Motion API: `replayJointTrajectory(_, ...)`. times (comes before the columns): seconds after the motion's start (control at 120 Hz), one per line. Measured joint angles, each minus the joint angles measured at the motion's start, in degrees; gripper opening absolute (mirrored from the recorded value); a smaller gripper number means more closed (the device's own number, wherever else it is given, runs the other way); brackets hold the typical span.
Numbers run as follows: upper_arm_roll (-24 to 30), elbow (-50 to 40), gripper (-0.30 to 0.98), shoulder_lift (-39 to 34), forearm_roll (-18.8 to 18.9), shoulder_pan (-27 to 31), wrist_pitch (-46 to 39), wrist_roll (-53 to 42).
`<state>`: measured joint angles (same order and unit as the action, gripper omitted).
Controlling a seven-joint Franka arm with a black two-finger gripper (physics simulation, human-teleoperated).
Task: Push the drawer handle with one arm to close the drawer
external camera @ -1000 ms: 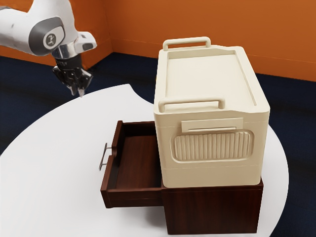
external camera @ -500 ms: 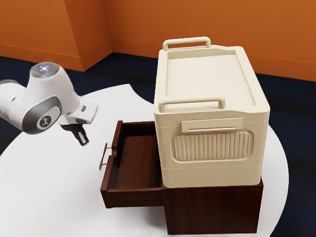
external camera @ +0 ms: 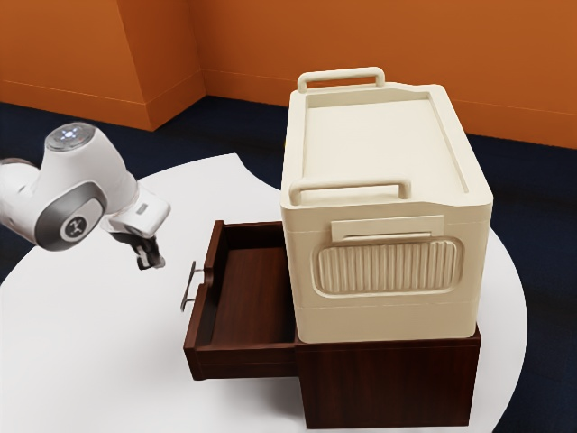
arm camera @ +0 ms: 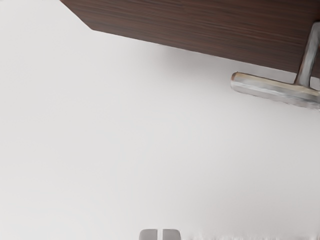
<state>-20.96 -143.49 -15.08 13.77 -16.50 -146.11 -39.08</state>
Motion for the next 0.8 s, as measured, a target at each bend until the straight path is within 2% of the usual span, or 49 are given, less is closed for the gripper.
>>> replayJointTrajectory(0.15,-2.0,-0.5,-0.10,0.2,4.8,-2.4,-0.5,-2.6)
replayJointTrajectory(0.267,0.0,-2.6,-0.10,-1.2,7.1,-2.5,-0.5,-4.2)
replayJointTrajectory(0.458,1.1,-6.1,-0.10,-3.7,8.3,-2.6,-0.7,-6.2)
replayJointTrajectory(0.683,1.3,-6.4,-0.10,-3.5,8.7,-3.1,-1.1,-7.7)
replayJointTrajectory(0.8,1.4,-6.1,-0.10,-2.9,10.1,-3.8,-1.8,-8.3)
